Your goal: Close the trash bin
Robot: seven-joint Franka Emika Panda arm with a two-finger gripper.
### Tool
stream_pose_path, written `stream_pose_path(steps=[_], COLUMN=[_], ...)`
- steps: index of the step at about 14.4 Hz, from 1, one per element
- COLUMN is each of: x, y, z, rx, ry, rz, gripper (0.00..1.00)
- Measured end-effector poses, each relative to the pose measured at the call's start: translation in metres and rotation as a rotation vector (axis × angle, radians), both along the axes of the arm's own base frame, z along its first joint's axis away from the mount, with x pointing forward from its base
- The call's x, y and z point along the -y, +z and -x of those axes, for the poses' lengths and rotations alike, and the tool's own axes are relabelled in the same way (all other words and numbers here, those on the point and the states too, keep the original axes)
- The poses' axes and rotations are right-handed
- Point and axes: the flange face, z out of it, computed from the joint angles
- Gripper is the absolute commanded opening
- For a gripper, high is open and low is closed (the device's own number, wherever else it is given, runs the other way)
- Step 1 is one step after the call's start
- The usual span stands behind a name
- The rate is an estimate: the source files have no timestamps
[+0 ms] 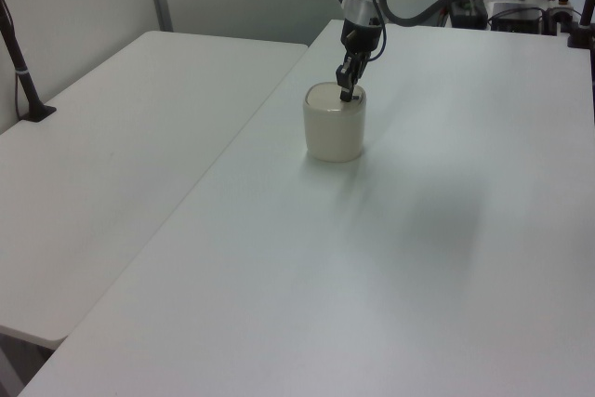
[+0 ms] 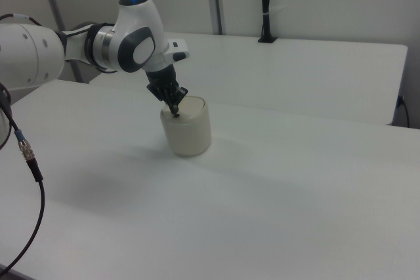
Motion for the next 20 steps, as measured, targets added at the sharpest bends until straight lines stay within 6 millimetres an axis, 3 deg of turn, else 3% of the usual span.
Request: stream_pose_path(steps=[4, 7, 8, 10, 11, 12, 14, 20], x=[0.0, 0.001, 0.002, 0.008, 0.01, 0.014, 0.024, 0.035], y=[0.0, 0.008, 0.016, 0.055, 0.071, 0.091, 0.114, 0.143], z=[0.0, 0.002, 0.005, 0.027, 0.038, 0.056, 0.084, 0.132], rx=[0.0, 0.009, 0.002, -0.053, -0.083, -0.12, -0.152, -0.152], ry=[0.0, -0.001, -0.002, -0.005, -0.005, -0.005, -0.003, 0.003], rz=[0.001, 0.0, -0.001, -0.007, -0.009, -0.013, -0.02, -0.032], gripper=[0.04, 0.14, 0.28, 0.63, 0.9, 1.0, 1.0, 1.0])
